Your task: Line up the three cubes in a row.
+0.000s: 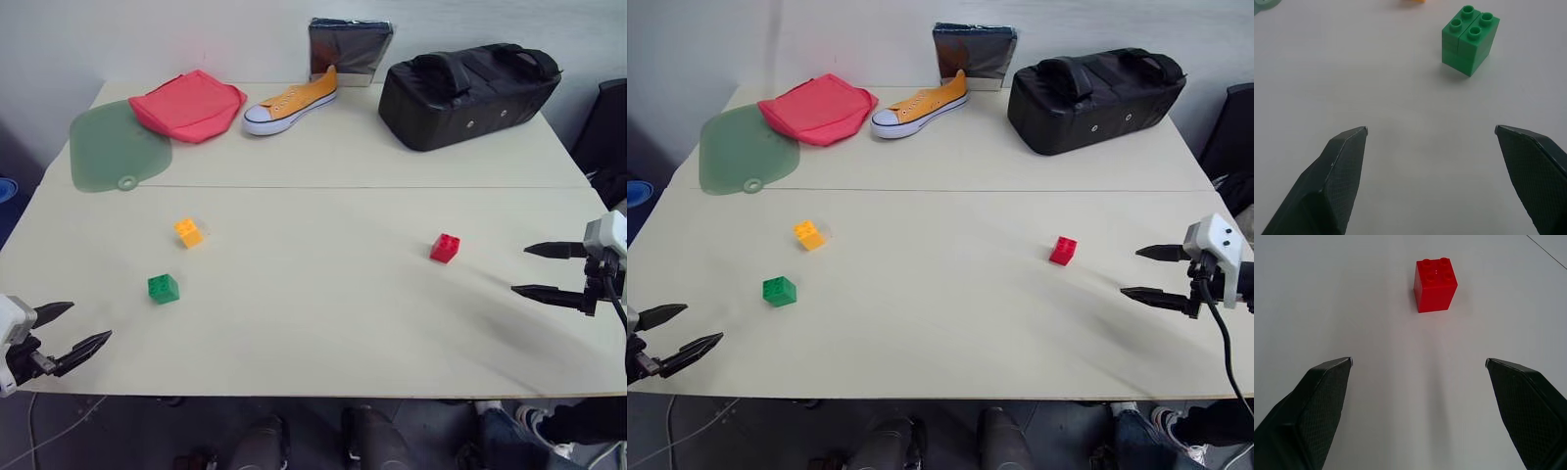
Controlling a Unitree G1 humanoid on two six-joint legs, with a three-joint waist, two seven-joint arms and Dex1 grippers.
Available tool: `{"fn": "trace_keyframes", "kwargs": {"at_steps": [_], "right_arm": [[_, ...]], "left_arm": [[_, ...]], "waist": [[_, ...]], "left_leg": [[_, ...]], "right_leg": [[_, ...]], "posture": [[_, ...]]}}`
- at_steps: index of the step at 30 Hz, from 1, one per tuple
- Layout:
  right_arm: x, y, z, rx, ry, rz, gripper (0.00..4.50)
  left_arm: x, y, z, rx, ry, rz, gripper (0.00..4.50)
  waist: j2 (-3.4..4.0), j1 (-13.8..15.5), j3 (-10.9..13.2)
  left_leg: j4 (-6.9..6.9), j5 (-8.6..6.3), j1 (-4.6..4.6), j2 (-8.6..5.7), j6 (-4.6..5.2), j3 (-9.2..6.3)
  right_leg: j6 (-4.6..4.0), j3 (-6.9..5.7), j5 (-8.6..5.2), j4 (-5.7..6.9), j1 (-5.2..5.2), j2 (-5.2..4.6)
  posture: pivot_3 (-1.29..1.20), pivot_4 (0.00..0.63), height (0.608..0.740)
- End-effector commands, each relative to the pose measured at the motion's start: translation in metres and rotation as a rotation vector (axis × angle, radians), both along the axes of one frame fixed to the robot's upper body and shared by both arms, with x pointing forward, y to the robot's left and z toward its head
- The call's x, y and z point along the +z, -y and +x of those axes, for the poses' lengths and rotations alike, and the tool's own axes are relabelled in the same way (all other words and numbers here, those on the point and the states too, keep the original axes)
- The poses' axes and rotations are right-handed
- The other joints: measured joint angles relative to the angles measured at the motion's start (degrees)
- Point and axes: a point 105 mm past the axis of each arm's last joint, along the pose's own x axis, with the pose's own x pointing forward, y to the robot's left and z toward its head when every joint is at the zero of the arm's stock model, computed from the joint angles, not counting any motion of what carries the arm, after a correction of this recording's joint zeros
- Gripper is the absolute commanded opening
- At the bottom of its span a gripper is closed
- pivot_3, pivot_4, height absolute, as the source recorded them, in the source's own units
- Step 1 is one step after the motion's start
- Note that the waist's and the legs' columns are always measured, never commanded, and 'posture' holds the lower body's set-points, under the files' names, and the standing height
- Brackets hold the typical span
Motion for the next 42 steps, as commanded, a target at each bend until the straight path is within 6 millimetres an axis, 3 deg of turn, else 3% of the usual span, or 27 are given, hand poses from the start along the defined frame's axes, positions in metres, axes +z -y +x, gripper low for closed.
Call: {"fn": "trace_keyframes", "kwargs": {"at_steps": [1,9,26,31,34,42], "right_arm": [[0.014,-0.001,-0.002,0.01,0.045,0.004,4.5],[0.016,0.0,-0.001,-0.013,0.054,0.02,4.5],[0.018,0.002,0.004,-0.039,0.076,-0.012,4.5],[0.031,-0.015,0.016,0.013,0.096,-0.037,4.5],[0.037,-0.037,0.03,0.092,0.09,-0.062,4.5],[0.021,-0.065,0.074,0.106,0.015,-0.115,4.5]], "left_arm": [[0.008,0.0,0.001,-0.006,0.035,0.014,4.39],[0.0,-0.001,-0.003,0.019,0.007,0.025,4.39],[0.006,-0.001,0.001,0.037,0.03,0.009,4.39],[0.03,0.041,0.017,-0.149,0.036,-0.049,4.39],[0.053,0.087,0.025,-0.381,0.018,-0.085,4.39],[0.085,0.166,0.027,-0.806,-0.017,-0.107,4.39]], "waist": [[0.0,-0.09,0.0],[0.0,-0.04,0.0],[0.0,-0.02,0.0],[0.0,-0.05,0.0],[0.0,-0.07,0.0],[0.03,-0.18,0.0]], "left_leg": [[0.0,0.0,0.0,0.0,0.0,0.0],[0.0,0.0,-0.01,0.0,-0.01,0.01],[0.05,0.01,0.0,0.0,-0.02,0.01],[0.14,0.01,0.0,0.0,-0.02,0.01],[0.19,0.09,0.02,0.0,-0.14,0.0],[0.14,0.15,-0.15,0.0,-0.25,0.04]], "right_leg": [[0.0,0.01,0.0,0.0,0.0,0.0],[0.0,0.01,0.0,-0.02,0.0,0.0],[0.0,0.01,0.0,0.03,0.0,0.0],[0.0,0.01,0.0,0.13,0.01,0.01],[-0.03,0.02,0.02,0.22,0.0,0.0],[-0.05,0.02,0.03,0.16,-0.15,0.12]], "posture": [[0.0,0.15,0.74],[0.0,0.15,0.74],[0.0,0.15,0.74],[0.0,0.15,0.74],[0.0,0.15,0.74],[0.0,0.15,0.74]]}}
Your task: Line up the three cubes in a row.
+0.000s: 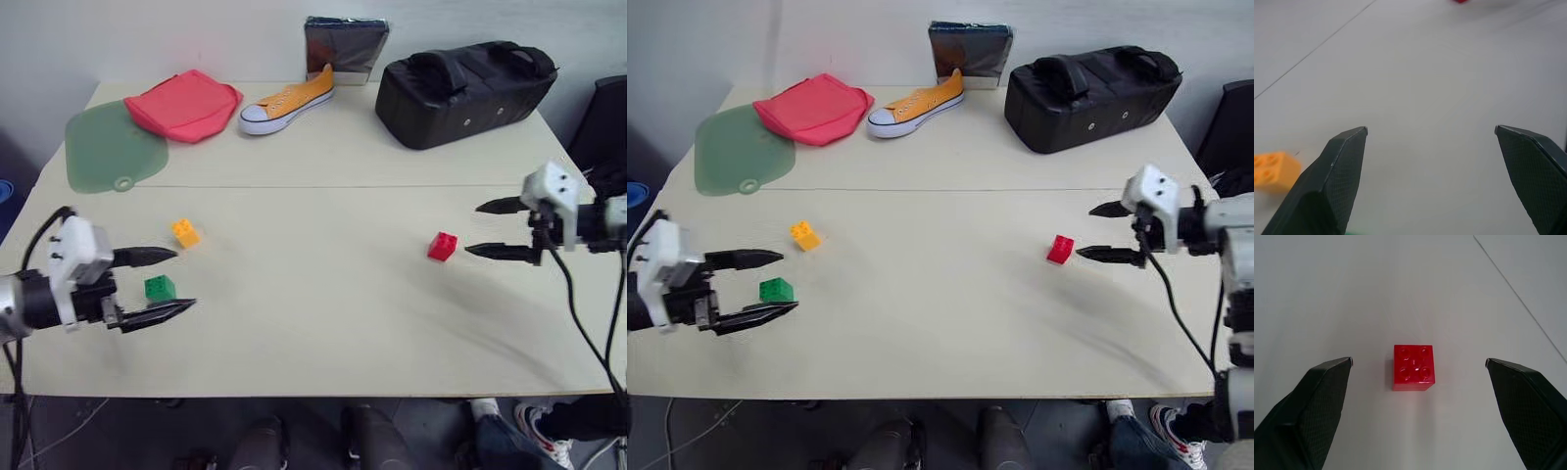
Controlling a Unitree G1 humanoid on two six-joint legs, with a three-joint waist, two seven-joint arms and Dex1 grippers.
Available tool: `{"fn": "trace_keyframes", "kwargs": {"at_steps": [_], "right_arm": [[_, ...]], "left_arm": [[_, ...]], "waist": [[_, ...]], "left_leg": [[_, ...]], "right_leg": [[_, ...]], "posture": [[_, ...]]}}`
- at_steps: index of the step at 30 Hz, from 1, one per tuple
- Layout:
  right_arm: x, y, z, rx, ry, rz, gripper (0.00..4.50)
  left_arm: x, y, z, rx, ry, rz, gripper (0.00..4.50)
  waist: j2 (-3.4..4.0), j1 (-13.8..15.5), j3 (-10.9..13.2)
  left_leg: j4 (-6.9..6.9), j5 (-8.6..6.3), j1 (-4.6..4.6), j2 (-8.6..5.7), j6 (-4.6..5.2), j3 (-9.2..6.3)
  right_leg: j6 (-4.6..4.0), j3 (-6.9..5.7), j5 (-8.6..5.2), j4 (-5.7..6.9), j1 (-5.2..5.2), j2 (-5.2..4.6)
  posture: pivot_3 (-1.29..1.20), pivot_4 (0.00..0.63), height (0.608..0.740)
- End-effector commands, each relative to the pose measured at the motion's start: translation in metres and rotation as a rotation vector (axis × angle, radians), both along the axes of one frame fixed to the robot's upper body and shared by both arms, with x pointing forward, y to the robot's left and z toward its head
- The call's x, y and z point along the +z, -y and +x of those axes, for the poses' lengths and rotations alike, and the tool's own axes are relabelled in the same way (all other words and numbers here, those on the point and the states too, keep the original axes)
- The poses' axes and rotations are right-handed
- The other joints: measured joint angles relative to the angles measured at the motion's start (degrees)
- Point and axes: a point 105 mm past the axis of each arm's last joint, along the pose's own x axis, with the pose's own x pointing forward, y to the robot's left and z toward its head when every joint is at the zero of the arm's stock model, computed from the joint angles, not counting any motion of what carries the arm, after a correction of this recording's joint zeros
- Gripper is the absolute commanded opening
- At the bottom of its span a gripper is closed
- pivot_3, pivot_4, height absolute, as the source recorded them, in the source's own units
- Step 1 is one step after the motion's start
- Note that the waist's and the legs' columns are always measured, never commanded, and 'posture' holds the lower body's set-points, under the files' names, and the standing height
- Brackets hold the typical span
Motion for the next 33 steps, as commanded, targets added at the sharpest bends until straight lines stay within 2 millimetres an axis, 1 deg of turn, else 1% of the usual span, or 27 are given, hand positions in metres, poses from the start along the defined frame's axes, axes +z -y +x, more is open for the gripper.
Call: {"fn": "trace_keyframes", "kwargs": {"at_steps": [1,4,8,10,12,15,16,22,23,24,26,28,31,33], "right_arm": [[-0.003,-0.004,0.008,0.007,-0.022,-0.025,4.5],[-0.014,-0.009,0.014,0.015,-0.035,-0.05,4.5],[-0.026,-0.013,0.024,-0.034,-0.062,-0.016,4.5],[-0.039,-0.011,0.021,-0.019,-0.087,-0.058,4.5],[-0.046,-0.011,0.018,0.002,-0.101,-0.078,4.5],[-0.047,-0.013,0.019,0.001,-0.088,-0.058,3.9],[-0.046,-0.014,0.019,0.002,-0.085,-0.052,3.5],[-0.043,-0.021,0.019,0.026,-0.057,-0.023,1.58],[-0.042,-0.023,0.018,0.037,-0.054,-0.021,1.48],[-0.042,-0.024,0.017,0.046,-0.051,-0.017,1.5],[-0.036,-0.03,0.012,0.094,-0.032,-0.001,1.5],[-0.031,-0.041,-0.001,0.203,-0.008,-0.003,1.5],[-0.031,-0.058,-0.034,0.397,-0.02,-0.037,1.5],[-0.035,-0.069,-0.065,0.518,-0.068,-0.081,1.5]], "left_arm": [[0.013,0.031,-0.009,-0.175,-0.009,-0.006,4.39],[0.021,0.045,-0.01,-0.255,-0.004,-0.002,4.39],[0.035,0.06,-0.008,-0.313,0.032,-0.019,4.39],[0.043,0.067,-0.004,-0.318,0.068,-0.035,4.39],[0.048,0.07,-0.002,-0.329,0.083,-0.037,4.39],[0.047,0.071,0.002,-0.344,0.086,-0.023,4.5],[0.047,0.072,0.003,-0.348,0.085,-0.02,4.5],[0.04,0.078,0.004,-0.402,0.071,0.001,4.5],[0.039,0.078,0.004,-0.408,0.071,0.008,4.5],[0.037,0.078,0.005,-0.411,0.069,0.011,4.5],[0.035,0.078,0.004,-0.422,0.056,0.011,4.5],[0.032,0.079,0.002,-0.437,0.035,0.016,4.5],[0.024,0.079,-0.003,-0.468,0.009,0.037,4.5],[0.019,0.08,-0.007,-0.497,-0.005,0.051,4.5]], "waist": [[0.0,-0.02,0.0],[0.01,0.13,0.01],[0.0,0.14,0.01],[0.0,0.15,0.01],[0.0,0.31,0.01],[0.0,0.27,0.01],[0.0,0.26,0.01],[0.0,0.05,0.01],[0.0,0.12,0.01],[0.0,0.2,0.01],[0.0,0.26,0.01],[0.0,0.31,0.01],[0.01,0.4,0.01],[0.01,0.51,0.01]], "left_leg": [[0.02,0.01,-0.04,0.01,-0.01,0.0],[0.15,0.01,-0.15,0.02,0.02,0.01],[0.53,-0.02,-0.28,0.03,0.06,0.0],[0.72,-0.02,-0.27,0.03,0.07,0.01],[0.83,-0.01,-0.25,0.03,0.07,0.0],[0.84,0.01,-0.2,0.02,0.07,0.0],[0.84,0.01,-0.2,0.02,0.07,0.0],[0.82,0.01,-0.19,0.06,0.05,0.01],[0.83,0.01,-0.2,0.06,0.05,0.01],[0.83,0.01,-0.2,0.06,0.05,0.01],[0.83,0.01,-0.2,0.06,0.05,0.0],[0.83,0.01,-0.2,0.06,0.05,0.0],[0.83,0.01,-0.2,0.06,0.05,-0.02],[0.83,0.01,-0.21,0.06,0.06,-0.03]], "right_leg": [[0.0,-0.01,0.0,0.06,-0.02,0.03],[0.01,-0.05,0.0,0.23,-0.07,0.07],[0.04,-0.1,0.02,0.35,-0.05,0.09],[0.06,-0.09,0.03,0.48,-0.02,0.09],[0.06,-0.08,0.03,0.48,0.0,0.1],[0.06,-0.06,0.03,0.78,0.02,0.11],[0.06,-0.06,0.03,0.78,0.02,0.12],[0.06,-0.05,0.03,0.77,0.01,0.19],[0.06,-0.04,0.03,0.77,0.01,0.18],[0.06,-0.05,0.03,0.77,0.01,0.18],[0.06,-0.05,0.03,0.76,0.01,0.18],[0.06,-0.05,0.03,0.76,0.01,0.17],[0.06,-0.07,0.03,0.76,0.02,0.18],[0.06,-0.08,0.03,0.76,0.02,0.17]], "posture": [[0.0,0.15,0.74],[0.0,0.15,0.74],[0.0,0.15,0.74],[0.0,0.15,0.74],[0.0,0.15,0.74],[0.0,0.15,0.74],[0.0,0.15,0.74],[0.0,0.15,0.74],[0.0,0.15,0.74],[0.0,0.15,0.74],[0.0,0.15,0.74],[0.0,0.15,0.74],[0.0,0.15,0.74],[0.0,0.15,0.74]]}}
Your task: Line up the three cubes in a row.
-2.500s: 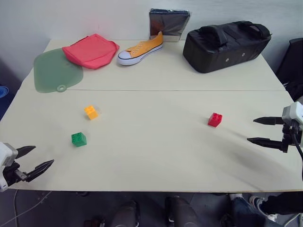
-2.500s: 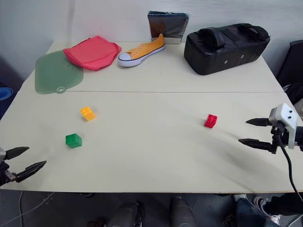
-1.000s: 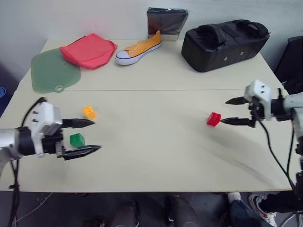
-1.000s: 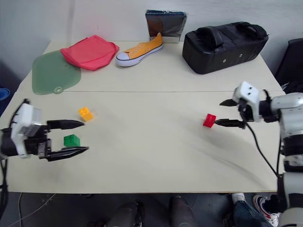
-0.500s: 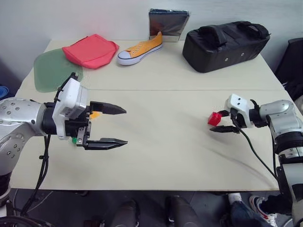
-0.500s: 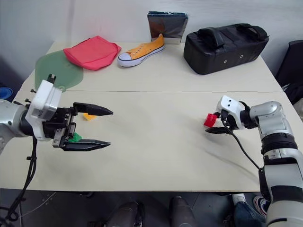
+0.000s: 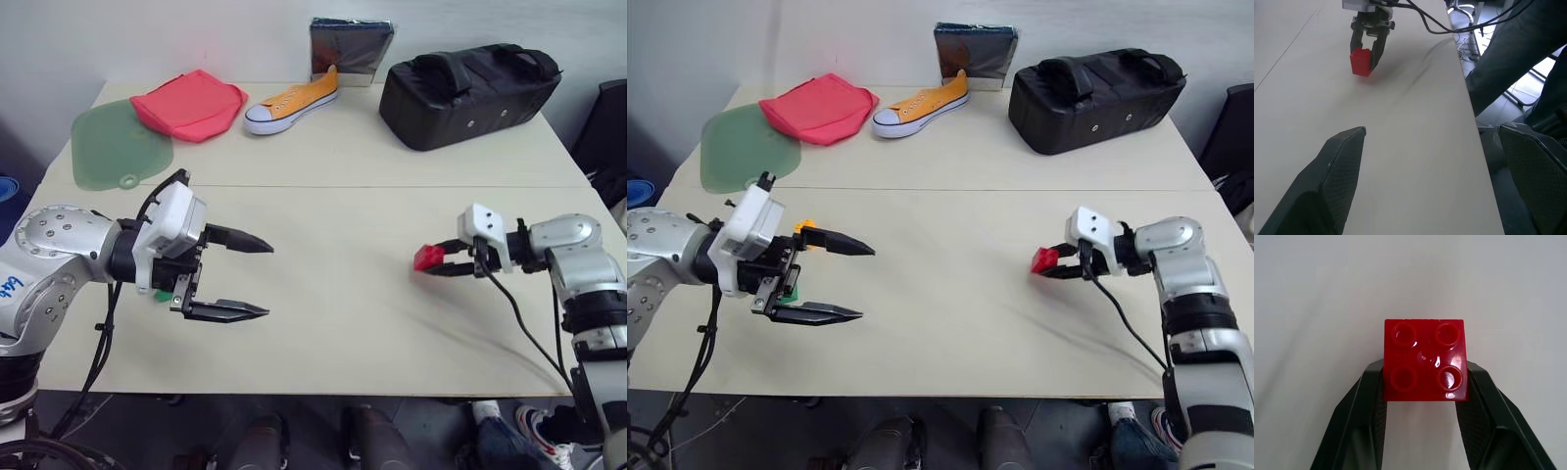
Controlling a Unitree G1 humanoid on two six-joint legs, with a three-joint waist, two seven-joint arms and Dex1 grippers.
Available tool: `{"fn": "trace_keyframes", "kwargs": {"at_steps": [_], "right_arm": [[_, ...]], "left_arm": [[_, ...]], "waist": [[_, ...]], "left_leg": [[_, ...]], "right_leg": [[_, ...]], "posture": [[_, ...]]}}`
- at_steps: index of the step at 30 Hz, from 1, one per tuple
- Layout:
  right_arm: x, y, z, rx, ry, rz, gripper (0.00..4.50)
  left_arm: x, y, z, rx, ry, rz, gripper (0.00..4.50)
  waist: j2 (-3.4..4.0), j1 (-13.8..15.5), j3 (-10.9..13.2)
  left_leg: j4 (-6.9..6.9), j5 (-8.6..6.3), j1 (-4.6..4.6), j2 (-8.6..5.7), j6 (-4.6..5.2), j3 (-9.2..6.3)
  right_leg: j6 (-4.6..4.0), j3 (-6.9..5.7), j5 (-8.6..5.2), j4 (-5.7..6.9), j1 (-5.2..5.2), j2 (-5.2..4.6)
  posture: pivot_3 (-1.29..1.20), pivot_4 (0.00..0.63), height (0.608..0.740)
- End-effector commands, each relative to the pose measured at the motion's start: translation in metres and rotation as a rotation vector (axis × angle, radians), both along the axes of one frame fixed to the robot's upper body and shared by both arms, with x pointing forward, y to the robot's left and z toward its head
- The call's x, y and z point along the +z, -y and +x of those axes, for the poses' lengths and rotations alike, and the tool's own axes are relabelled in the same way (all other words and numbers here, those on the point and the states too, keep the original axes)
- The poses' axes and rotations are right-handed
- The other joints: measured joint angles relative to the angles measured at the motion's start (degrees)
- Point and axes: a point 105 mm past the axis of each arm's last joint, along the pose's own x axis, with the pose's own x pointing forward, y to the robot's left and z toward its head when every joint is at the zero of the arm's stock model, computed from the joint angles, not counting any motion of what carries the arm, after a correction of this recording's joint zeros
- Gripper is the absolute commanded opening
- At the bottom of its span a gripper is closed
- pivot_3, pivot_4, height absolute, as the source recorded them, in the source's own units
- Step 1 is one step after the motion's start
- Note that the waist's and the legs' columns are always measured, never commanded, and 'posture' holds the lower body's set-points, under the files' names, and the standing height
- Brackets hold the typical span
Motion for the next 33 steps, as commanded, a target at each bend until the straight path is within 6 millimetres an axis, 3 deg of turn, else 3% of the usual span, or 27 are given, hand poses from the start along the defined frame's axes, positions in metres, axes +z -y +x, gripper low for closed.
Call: {"fn": "trace_keyframes", "kwargs": {"at_steps": [1,12,31,33], "right_arm": [[0.012,-0.02,-0.055,0.247,-0.021,-0.066,1.5],[-0.02,-0.02,-0.099,0.122,-0.055,-0.105,1.5],[-0.052,-0.021,-0.104,0.063,-0.031,-0.133,1.5],[-0.052,-0.02,-0.104,0.067,-0.034,-0.135,2.23]], "left_arm": [[-0.006,0.002,-0.008,-0.06,0.008,0.036,4.5],[-0.014,0.016,-0.02,-0.18,0.027,0.033,4.5],[-0.018,0.022,-0.016,-0.208,0.05,0.038,4.5],[-0.018,0.022,-0.015,-0.201,0.051,0.036,4.5]], "waist": [[0.01,0.16,0.0],[-0.01,0.5,0.0],[-0.07,1.11,-0.03],[-0.08,1.18,-0.03]], "left_leg": [[0.0,0.0,0.0,0.0,0.0,0.0],[0.0,-0.02,0.16,0.0,0.03,-0.03],[0.02,-0.02,0.26,-0.01,0.05,0.01],[0.02,-0.03,0.27,-0.01,0.05,0.01]], "right_leg": [[0.0,0.0,0.0,-0.01,0.0,0.0],[0.01,0.04,0.0,-0.14,0.17,-0.04],[0.01,0.11,0.0,-0.24,0.23,-0.01],[0.01,0.11,0.0,-0.24,0.24,-0.01]], "posture": [[0.0,0.15,0.74],[0.0,0.15,0.74],[0.0,0.15,0.74],[0.0,0.15,0.74]]}}
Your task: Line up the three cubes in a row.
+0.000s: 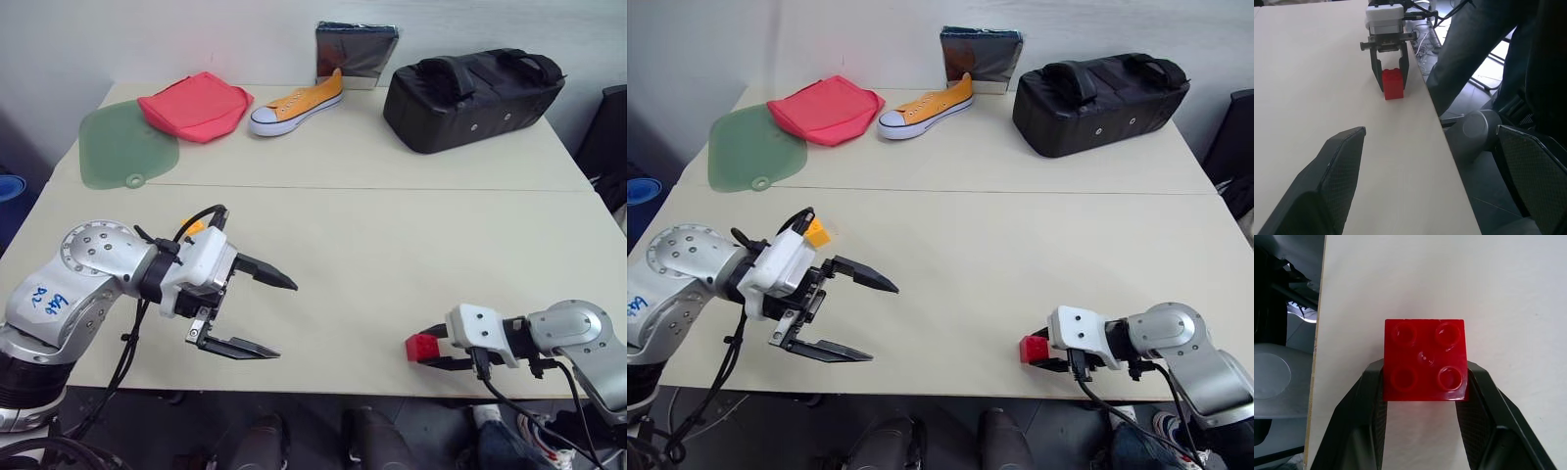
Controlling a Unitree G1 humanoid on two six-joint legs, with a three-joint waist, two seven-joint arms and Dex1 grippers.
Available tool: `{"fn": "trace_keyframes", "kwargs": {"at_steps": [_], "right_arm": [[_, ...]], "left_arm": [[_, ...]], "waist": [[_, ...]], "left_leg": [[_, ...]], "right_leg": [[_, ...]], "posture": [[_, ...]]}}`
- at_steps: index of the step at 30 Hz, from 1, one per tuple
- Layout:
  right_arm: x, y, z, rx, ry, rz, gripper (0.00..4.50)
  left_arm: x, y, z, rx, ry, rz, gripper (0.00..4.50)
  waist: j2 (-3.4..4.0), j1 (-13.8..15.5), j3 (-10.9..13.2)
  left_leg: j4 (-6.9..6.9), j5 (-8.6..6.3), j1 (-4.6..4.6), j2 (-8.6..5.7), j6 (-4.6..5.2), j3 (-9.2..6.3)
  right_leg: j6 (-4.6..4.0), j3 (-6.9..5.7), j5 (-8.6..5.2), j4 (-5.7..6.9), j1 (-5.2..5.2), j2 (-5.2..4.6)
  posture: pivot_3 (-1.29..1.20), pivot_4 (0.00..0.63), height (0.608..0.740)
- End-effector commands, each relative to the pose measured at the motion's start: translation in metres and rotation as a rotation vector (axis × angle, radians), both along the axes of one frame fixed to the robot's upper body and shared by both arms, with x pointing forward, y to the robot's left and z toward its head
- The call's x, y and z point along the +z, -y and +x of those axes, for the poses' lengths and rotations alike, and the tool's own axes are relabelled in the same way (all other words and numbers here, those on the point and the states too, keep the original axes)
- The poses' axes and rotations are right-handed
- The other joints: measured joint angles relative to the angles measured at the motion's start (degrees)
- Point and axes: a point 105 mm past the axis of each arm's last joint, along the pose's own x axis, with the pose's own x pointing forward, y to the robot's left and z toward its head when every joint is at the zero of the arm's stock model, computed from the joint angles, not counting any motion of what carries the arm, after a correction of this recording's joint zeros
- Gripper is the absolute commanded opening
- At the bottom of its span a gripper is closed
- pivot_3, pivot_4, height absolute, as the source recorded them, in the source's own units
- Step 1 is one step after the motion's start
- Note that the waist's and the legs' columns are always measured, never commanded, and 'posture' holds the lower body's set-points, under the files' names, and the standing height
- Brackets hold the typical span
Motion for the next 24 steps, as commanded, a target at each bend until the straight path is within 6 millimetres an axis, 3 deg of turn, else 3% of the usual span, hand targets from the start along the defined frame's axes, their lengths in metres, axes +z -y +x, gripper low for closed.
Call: {"fn": "trace_keyframes", "kwargs": {"at_steps": [1,7,13,19,24], "right_arm": [[-0.004,0.002,-0.003,0.008,-0.011,-0.011,2.52],[0.016,0.001,-0.004,0.025,-0.002,0.033,4.48],[0.064,-0.001,0.0,0.054,0.025,0.161,4.48],[0.123,-0.011,0.02,0.078,0.044,0.311,4.48],[0.135,-0.018,0.031,0.12,0.067,0.319,4.48]], "left_arm": [[0.002,0.001,0.001,-0.001,0.026,-0.006,4.5],[-0.001,-0.002,0.006,0.066,0.017,-0.03,4.5],[-0.008,-0.027,0.009,0.269,-0.006,-0.063,4.5],[-0.023,-0.099,0.011,0.732,-0.012,-0.1,4.5],[-0.036,-0.142,-0.01,0.994,-0.015,-0.101,4.5]], "waist": [[0.0,0.13,0.0],[0.0,0.12,0.0],[0.0,-0.11,0.0],[-0.01,-0.84,0.0],[-0.02,-1.14,0.0]], "left_leg": [[0.0,0.0,0.0,0.0,0.0,0.0],[0.01,0.0,0.0,0.0,0.01,0.0],[-0.01,0.0,0.01,0.04,0.01,-0.01],[-0.08,0.0,0.03,0.1,0.01,-0.07],[-0.15,-0.04,0.0,0.09,0.03,-0.12]], "right_leg": [[0.0,0.0,0.0,0.0,0.0,0.0],[0.0,0.0,0.0,0.0,0.01,0.0],[0.0,0.01,0.0,0.01,0.0,-0.01],[-0.03,-0.04,-0.02,-0.08,0.0,-0.04],[-0.06,-0.1,-0.03,-0.22,0.01,-0.12]], "posture": [[0.0,0.15,0.74],[0.0,0.15,0.74],[0.0,0.15,0.74],[0.0,0.15,0.74],[0.0,0.15,0.74]]}}
